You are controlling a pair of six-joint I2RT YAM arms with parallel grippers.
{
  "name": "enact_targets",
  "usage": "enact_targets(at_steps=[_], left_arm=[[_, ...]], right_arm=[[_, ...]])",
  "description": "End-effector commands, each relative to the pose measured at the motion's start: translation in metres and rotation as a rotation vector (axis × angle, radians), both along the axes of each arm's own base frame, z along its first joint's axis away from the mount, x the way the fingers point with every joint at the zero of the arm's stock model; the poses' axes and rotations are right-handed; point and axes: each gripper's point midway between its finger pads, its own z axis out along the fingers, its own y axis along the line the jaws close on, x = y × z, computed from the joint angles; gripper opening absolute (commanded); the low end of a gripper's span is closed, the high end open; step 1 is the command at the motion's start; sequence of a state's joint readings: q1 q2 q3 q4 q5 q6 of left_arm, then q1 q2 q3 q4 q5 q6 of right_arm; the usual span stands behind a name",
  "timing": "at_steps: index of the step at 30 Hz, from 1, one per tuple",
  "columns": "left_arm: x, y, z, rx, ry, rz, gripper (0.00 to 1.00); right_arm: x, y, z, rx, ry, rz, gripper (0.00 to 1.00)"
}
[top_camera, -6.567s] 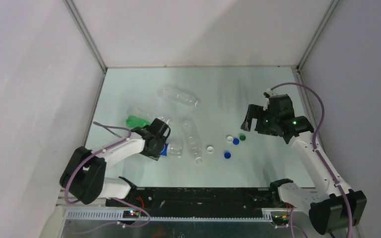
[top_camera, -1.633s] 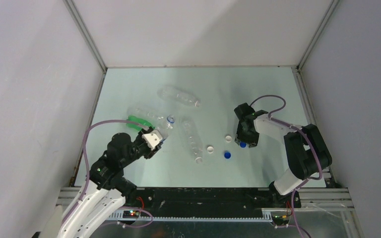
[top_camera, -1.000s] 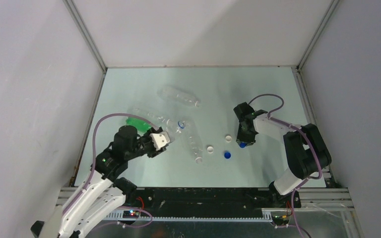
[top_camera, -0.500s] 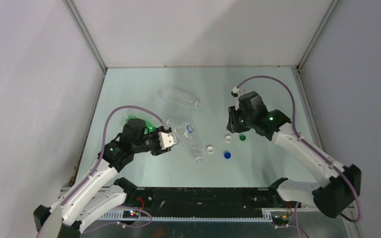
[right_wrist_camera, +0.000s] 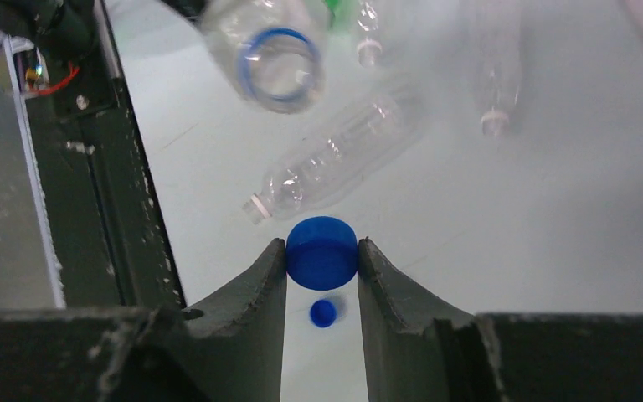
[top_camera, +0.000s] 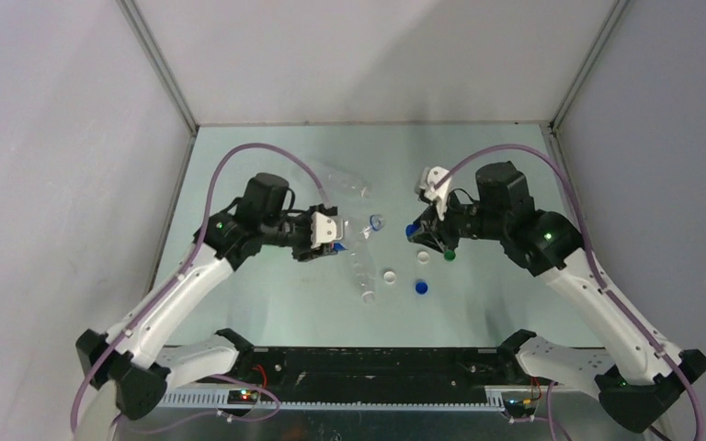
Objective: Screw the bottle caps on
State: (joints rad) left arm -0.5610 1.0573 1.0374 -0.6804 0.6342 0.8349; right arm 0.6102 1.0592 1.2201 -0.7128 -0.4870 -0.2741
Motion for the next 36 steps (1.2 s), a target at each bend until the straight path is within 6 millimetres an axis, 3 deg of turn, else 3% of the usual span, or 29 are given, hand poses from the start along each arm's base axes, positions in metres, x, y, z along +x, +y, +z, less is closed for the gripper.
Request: enact_targets(at_steps=[1, 5, 11, 26, 36], left_arm=[[-0.023, -0.006, 0.004, 0.032, 0.084, -0.143, 0.00], [-0.026, -0.010, 0.007, 0.038, 0.109, -0.188, 0.00], [-0.032, -0.015, 0.010, 0.057, 0.124, -0.226, 0.00], [-0.038, -0.030, 0.020, 0.053, 0.116, -0.271, 0.00], [-0.043, -0.035, 0.023, 0.037, 0.120, -0.292, 0.00]], right_arm=[[-0.017, 0.007, 0.041, 0.021, -0.344, 0.281, 0.00], [-0.022, 0.006, 0.050, -0.010, -0.527, 0.391, 0.00], [-0.031, 0.010, 0.054, -0.008, -0.639, 0.510, 0.00], [-0.053, 0.029, 0.046, 0.039, -0.645, 0.672, 0.00], [-0.053, 0.033, 0.037, 0.036, -0.637, 0.682, 0.00]])
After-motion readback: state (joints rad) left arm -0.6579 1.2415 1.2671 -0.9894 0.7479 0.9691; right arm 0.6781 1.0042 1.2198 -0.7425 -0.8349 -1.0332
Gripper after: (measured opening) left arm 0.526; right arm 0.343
